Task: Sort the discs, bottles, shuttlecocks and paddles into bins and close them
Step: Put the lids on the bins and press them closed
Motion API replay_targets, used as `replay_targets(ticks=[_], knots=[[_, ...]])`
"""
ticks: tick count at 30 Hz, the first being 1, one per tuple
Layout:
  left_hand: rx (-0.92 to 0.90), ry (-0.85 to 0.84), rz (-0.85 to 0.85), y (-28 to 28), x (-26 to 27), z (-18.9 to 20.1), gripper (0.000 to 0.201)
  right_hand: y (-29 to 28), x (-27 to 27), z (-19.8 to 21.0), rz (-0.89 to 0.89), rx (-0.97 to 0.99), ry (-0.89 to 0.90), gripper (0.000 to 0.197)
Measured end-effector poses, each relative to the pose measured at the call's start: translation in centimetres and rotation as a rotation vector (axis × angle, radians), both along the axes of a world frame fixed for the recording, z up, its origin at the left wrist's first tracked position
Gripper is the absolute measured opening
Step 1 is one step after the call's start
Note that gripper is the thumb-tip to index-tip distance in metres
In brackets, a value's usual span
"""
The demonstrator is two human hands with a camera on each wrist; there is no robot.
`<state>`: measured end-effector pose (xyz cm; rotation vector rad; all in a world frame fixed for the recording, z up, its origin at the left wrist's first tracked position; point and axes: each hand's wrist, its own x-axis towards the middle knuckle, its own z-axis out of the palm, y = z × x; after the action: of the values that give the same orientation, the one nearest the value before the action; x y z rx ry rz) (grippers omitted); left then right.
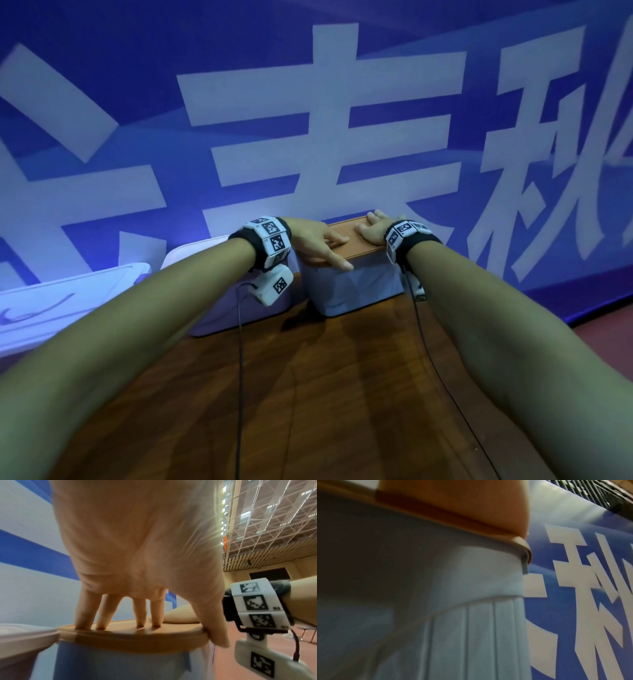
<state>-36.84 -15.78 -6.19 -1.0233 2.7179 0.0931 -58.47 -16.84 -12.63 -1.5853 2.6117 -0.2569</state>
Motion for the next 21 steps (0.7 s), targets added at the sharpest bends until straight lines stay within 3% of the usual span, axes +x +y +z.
replay_targets(ticks=[2,5,6,10,15,21], knots=[[-0.055,0.001,-0.011,0.2,0.0,-0.3,0.093,0.9,0.4,0.0,-0.023,-0.061,-0.012,0.081],[-0.139,0.012,-0.046,0.2,0.1,-0.9,0.091,2.5,1.0,0.5,-0.080,-0.358,0.031,0.037],[-0.145,0.017,-0.047,0.2,0.1,-1.0,0.091,3.1,1.2,0.6,-0.110,-0.438,0.029,0.031],[-0.136,0.021,-0.040,0.0,0.1,-0.8,0.090,5.0,1.5,-1.0,-0.231,-0.608,-0.128,0.042],[-0.098,0.040,-0.038,-0.6,0.0,-1.0,0.091,6.4,1.8,-3.3,-0.181,-0.715,-0.095,0.044],[-0.012,0.131,-0.069,-1.7,0.3,-2.2,0.096,6.5,2.6,-2.2,-0.180,-0.653,-0.060,0.050]])
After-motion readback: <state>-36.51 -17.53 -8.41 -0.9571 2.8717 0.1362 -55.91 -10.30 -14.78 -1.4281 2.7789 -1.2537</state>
